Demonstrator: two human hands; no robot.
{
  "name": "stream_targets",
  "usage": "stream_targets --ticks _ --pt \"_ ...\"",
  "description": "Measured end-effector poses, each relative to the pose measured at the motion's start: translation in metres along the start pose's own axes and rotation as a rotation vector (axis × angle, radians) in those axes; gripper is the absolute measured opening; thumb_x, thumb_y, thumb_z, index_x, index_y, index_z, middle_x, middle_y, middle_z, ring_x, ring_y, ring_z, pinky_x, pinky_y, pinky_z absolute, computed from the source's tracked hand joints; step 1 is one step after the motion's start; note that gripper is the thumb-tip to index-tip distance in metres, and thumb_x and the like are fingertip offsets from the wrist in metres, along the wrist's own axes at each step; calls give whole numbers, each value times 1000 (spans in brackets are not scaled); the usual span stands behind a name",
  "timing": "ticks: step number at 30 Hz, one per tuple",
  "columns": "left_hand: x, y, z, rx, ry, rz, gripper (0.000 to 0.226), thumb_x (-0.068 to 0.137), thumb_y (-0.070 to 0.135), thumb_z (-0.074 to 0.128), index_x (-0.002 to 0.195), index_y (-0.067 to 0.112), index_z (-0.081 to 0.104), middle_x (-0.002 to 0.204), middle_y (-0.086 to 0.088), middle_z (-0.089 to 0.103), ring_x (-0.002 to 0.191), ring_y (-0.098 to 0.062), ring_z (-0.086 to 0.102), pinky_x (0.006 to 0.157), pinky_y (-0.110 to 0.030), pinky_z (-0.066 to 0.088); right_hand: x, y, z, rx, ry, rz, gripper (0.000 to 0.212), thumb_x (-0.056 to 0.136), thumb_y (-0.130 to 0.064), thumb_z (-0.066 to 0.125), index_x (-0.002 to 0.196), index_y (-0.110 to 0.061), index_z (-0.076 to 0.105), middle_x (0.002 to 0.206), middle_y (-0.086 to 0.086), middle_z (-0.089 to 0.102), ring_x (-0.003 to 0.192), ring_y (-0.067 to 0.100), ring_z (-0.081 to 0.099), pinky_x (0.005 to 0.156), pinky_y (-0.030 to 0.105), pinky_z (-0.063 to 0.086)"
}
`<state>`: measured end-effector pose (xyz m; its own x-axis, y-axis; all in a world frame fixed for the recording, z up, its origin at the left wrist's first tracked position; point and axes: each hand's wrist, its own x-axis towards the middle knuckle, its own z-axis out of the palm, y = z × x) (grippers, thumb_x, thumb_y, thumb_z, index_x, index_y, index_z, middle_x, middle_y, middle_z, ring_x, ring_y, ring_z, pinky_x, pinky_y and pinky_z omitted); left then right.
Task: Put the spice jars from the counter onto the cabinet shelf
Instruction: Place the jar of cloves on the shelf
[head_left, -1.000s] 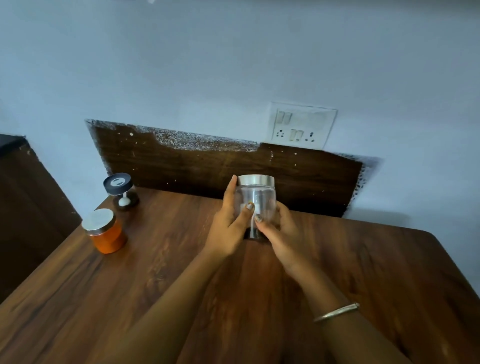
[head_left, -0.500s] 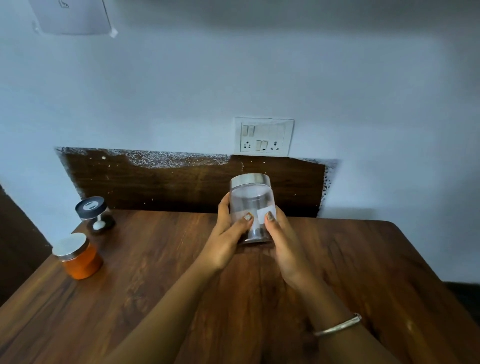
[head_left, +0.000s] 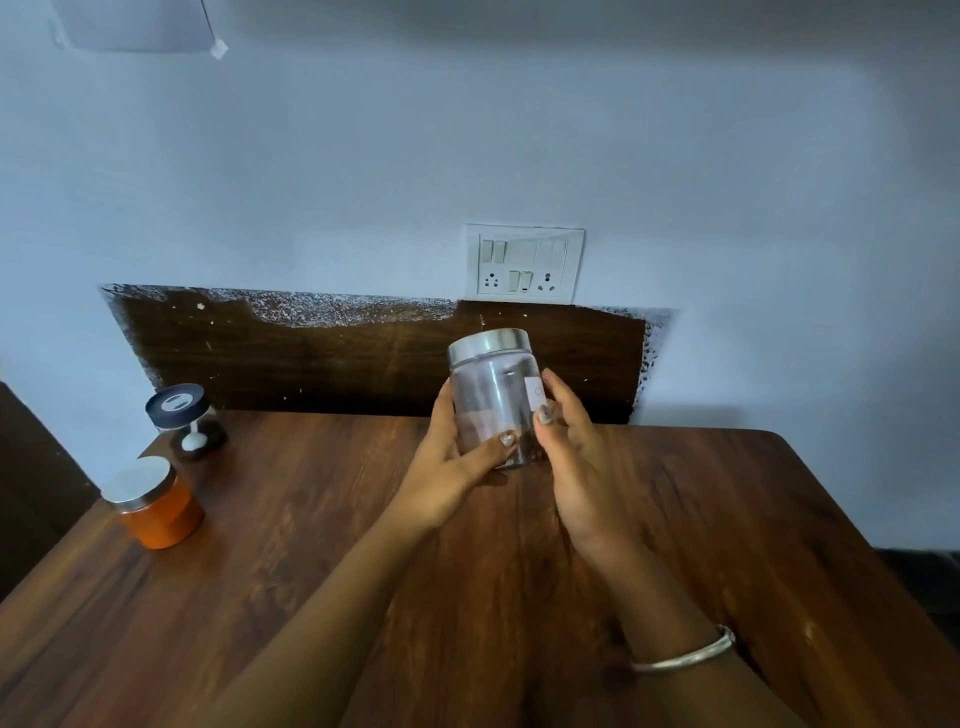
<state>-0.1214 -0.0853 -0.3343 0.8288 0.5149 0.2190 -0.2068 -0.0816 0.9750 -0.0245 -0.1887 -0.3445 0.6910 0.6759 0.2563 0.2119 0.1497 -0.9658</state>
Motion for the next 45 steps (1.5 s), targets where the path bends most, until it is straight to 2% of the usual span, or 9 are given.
stream_targets --ticks 6,13,18,21,26,34,37,42,45 --pt "0 3 3 -116 -49 15 55 93 13 48 142 22 27 128 -8 56 113 -28 59 92 -45 51 3 3 -3 34 -137 54 60 84 -51 53 139 -30 39 127 -1 59 114 14 59 94 40 49" --pt "-5 -2 4 94 -93 30 70 95 16 42 143 35 -6 132 16 50 114 3 54 80 -12 49 -4 3 -6 -77 -29 -20 82 77 -51 63 146 -25 26 138 -3 48 124 13 49 101 44 45" --pt "-6 -3 5 87 -96 45 86 88 24 48 144 28 -17 114 32 58 109 3 58 79 -15 50 -7 -2 -9 -130 -91 -79 75 85 -38 54 148 -26 15 134 -20 42 116 -19 43 85 3 41" --pt "-8 -1 5 38 -68 39 87 85 22 50 145 30 -12 124 13 53 115 -5 56 87 -23 51 -10 -7 -18 -217 -150 -95 78 86 -38 55 150 -29 11 132 -18 47 116 -11 49 89 11 44" --pt "-7 3 10 29 -71 23 87 85 20 52 145 31 -10 123 11 53 114 -5 57 88 -24 51 -9 -22 -40 -643 -207 -185 87 74 -77 35 145 -43 -3 60 -31 54 55 -10 55 47 9 38" --pt "11 23 24 191 -119 130 96 79 30 65 140 45 -8 136 21 43 126 -10 48 104 -34 42 1 -44 -64 -681 -218 -181 94 70 -77 35 145 -42 -11 50 -8 54 45 3 51 46 24 44" --pt "28 41 37 226 -141 217 93 80 32 65 140 49 -4 142 29 34 131 -11 42 103 -29 43 11 -53 -78 -644 -175 -233 93 72 -74 39 146 -42 -8 55 -23 58 49 -4 55 46 11 41" --pt "72 82 62 374 -91 368 98 74 46 66 141 52 -6 133 1 39 126 -16 45 104 -42 42 42 -90 -109 -621 -30 -340 93 67 -73 43 142 -52 -7 93 -45 49 76 -19 57 63 -2 40" --pt "105 112 83 500 -117 461 93 81 50 59 140 52 -13 133 10 34 128 -12 42 104 -28 42 62 -124 -131 -616 82 -404 90 64 -67 50 134 -61 -7 121 -29 49 89 -7 60 75 3 43"
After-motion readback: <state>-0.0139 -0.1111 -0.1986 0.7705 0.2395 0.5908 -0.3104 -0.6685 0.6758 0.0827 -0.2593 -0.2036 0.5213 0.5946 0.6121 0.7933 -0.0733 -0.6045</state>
